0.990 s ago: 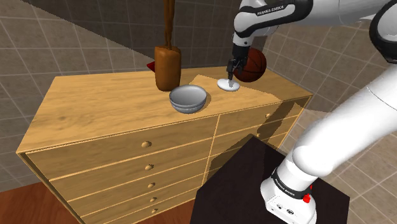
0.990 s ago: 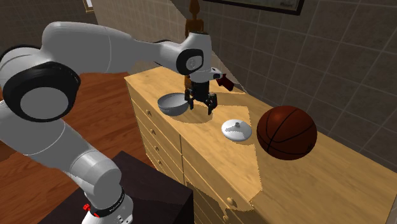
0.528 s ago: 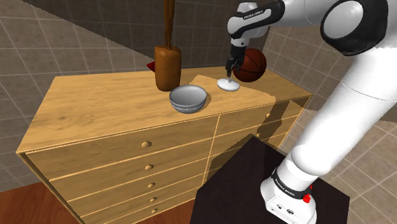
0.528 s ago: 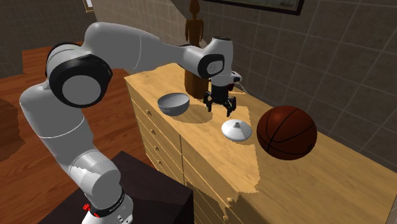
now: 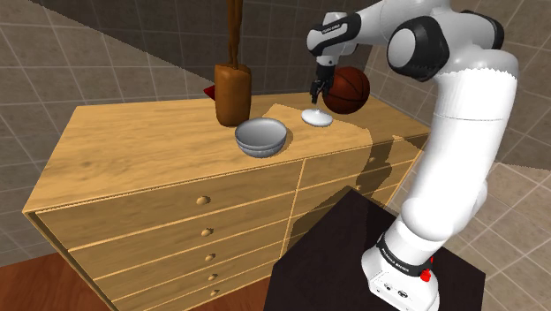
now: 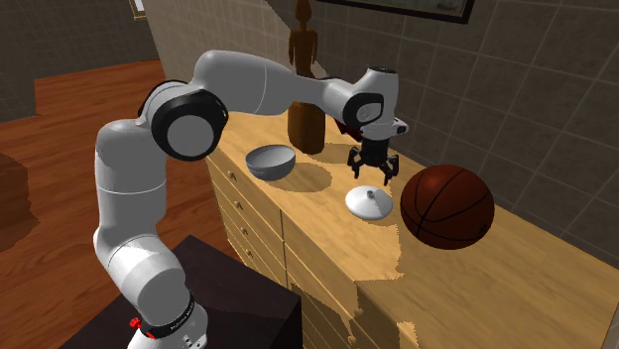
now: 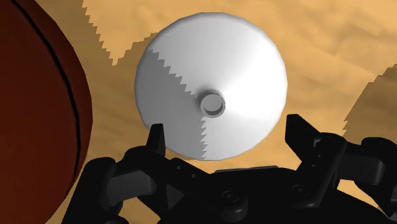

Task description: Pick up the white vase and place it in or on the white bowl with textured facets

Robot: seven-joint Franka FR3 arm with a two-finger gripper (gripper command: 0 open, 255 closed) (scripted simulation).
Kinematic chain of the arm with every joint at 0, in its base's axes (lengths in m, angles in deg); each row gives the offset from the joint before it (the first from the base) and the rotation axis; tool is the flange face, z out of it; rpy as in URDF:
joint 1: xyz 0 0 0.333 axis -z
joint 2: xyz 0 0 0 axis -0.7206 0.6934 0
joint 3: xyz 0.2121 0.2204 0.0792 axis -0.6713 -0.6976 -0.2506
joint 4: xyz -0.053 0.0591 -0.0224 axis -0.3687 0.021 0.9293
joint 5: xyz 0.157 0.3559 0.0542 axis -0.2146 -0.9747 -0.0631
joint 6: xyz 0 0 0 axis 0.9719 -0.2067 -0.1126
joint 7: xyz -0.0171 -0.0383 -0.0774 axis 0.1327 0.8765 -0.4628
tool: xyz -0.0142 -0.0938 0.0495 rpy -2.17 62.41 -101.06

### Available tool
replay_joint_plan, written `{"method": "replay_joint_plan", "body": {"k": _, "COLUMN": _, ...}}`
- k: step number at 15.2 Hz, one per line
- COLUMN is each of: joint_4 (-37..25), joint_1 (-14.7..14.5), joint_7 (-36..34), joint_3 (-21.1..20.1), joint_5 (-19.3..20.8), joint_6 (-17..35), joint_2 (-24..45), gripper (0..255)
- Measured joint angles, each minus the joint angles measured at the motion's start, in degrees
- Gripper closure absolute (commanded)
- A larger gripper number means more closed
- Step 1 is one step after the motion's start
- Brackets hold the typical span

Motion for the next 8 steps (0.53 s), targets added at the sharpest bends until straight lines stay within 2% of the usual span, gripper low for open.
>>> {"method": "replay_joint_plan", "body": {"k": 8, "joint_4": 2.24, "joint_1": 0.59, "joint_7": 0.82, "joint_3": -0.22, "joint_5": -0.92, "joint_6": 4.52, "joint_2": 2.37, "gripper": 0}}
